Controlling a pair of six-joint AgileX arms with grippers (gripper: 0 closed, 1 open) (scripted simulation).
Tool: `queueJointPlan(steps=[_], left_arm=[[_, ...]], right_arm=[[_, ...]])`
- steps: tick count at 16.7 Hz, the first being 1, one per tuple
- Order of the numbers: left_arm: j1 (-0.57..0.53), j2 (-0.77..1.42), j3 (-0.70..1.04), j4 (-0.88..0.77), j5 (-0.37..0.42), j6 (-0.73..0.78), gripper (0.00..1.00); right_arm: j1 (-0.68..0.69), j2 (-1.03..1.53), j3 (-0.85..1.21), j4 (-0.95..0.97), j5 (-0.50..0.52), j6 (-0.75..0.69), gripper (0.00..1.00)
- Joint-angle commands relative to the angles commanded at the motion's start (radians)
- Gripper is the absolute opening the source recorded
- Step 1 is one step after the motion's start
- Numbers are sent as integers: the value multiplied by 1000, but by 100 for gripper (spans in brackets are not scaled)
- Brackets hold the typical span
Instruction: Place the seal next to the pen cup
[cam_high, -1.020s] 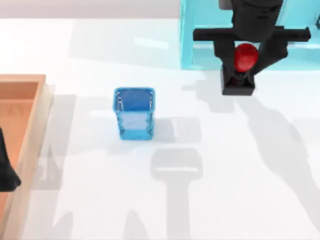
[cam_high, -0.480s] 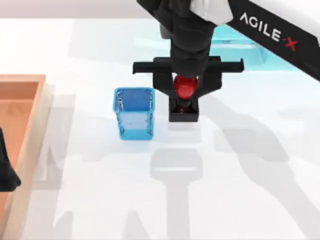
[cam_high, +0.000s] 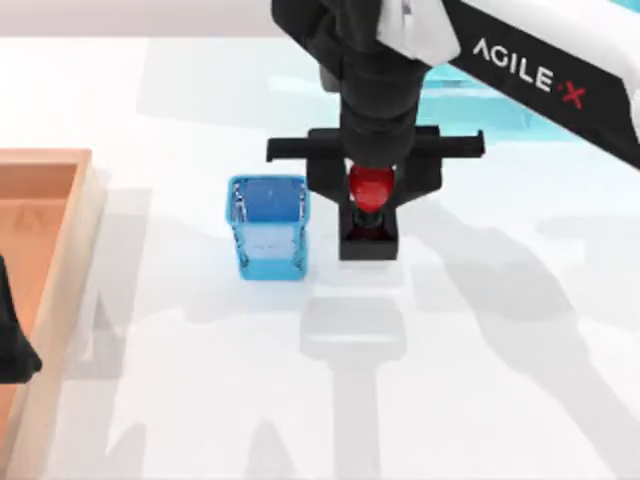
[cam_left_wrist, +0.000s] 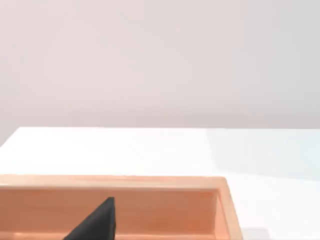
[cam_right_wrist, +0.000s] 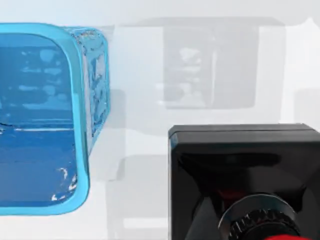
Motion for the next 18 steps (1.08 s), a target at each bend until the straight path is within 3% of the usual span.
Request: queueJointPlan(steps=[5,18], left_arm=[[0,0,0,0,0,0,100],[0,0,0,0,0,0,100]], right_arm=[[1,-4,-13,18,3,0,0],[1,-4,-13,18,3,0,98]])
